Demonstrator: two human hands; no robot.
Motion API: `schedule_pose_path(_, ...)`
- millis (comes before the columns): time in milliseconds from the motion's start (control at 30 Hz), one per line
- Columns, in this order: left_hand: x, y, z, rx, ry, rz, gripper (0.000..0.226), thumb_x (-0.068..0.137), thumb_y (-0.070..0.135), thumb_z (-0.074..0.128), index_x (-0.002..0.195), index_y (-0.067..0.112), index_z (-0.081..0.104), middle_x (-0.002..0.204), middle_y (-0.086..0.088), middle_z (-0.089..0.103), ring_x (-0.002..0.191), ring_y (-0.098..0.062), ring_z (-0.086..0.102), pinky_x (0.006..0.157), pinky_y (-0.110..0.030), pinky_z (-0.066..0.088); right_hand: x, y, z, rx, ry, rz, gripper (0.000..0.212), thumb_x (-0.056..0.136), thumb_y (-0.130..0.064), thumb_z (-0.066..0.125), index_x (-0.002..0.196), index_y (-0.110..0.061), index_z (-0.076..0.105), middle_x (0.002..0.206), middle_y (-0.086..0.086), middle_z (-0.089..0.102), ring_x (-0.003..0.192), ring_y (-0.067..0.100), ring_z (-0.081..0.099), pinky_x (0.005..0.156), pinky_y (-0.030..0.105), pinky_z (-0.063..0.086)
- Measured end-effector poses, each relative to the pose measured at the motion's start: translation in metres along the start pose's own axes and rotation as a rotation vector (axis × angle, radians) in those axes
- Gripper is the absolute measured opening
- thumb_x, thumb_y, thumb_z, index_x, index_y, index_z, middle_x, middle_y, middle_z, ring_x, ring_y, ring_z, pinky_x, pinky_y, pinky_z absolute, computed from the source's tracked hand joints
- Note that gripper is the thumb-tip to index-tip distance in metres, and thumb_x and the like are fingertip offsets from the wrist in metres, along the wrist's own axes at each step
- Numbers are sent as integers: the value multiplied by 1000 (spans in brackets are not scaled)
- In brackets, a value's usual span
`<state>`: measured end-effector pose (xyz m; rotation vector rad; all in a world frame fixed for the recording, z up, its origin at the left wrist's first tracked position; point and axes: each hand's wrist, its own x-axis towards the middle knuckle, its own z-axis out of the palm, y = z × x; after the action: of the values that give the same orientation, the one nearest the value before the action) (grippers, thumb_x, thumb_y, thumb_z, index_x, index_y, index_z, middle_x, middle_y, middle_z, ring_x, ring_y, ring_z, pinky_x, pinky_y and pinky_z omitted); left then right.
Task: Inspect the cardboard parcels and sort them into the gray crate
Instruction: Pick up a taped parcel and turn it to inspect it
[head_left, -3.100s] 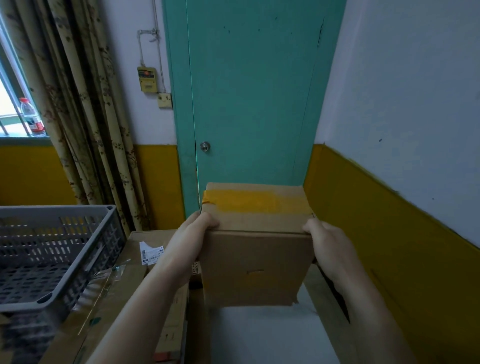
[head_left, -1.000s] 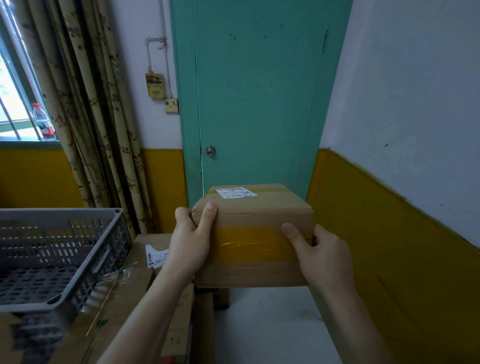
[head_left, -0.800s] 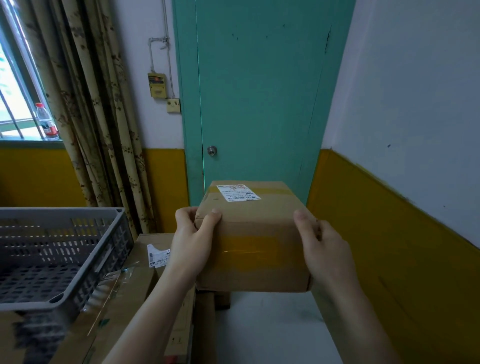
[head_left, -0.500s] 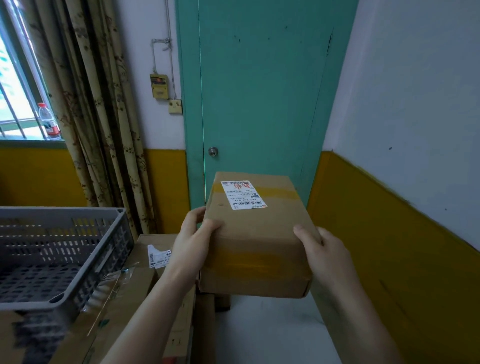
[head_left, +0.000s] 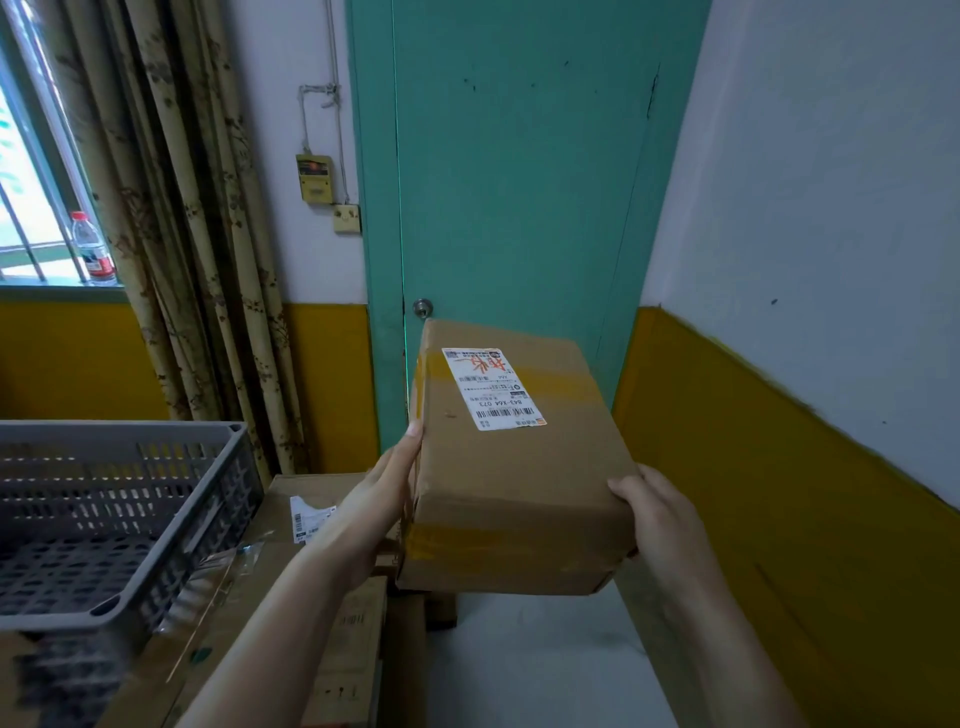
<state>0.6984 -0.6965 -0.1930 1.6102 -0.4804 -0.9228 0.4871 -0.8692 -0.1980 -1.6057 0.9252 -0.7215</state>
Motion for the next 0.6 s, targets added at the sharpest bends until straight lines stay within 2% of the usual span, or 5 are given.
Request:
schedule_pose_path(67,1,0,0,19,-26,-21,125,51,107,47,157,42,34,146,3,56,130,-25,53,95,-47,51,0,2,1,-53,1,-7,22,92,-46,47,96,-49,68,89,-20,69,91,14,66,65,33,51)
schedule_pose_path(167,-1,1,3,-25,-32,-1,123,53,101,58,157,42,29,141,4,56,120,-22,59,80,-41,57,1,1,2,-120,15,-37,28,90,-47,41,101,-62,61,93,-34,65,92,4,61,71,30,49)
schedule_pose_path(233,-2,1,9,-17,3,58,114,63,93,64,157,43,24,131,10,54,108,-15,58,78,-40,54,1,-1,3,-215,20,-81,44,91,-46,44,132,-62,49,114,-45,55,103,0,54,85,30,46)
schedule_pose_path(367,-4,1,26,-37,68,170,117,60,84,69,159,41,23,129,11,55,98,-6,58,71,-28,49,2,1,13,-516,23,-102,70,98,-66,41,160,-41,23,153,-4,39,136,22,44,108,45,46)
schedule_pose_path(600,-10,2,36,119,134,327,124,52,89,66,158,43,21,158,7,37,138,-23,48,112,-55,46,-1,-18,34,-721,89,-215,96,79,-85,6,159,-35,26,166,5,22,152,31,19,122,55,27)
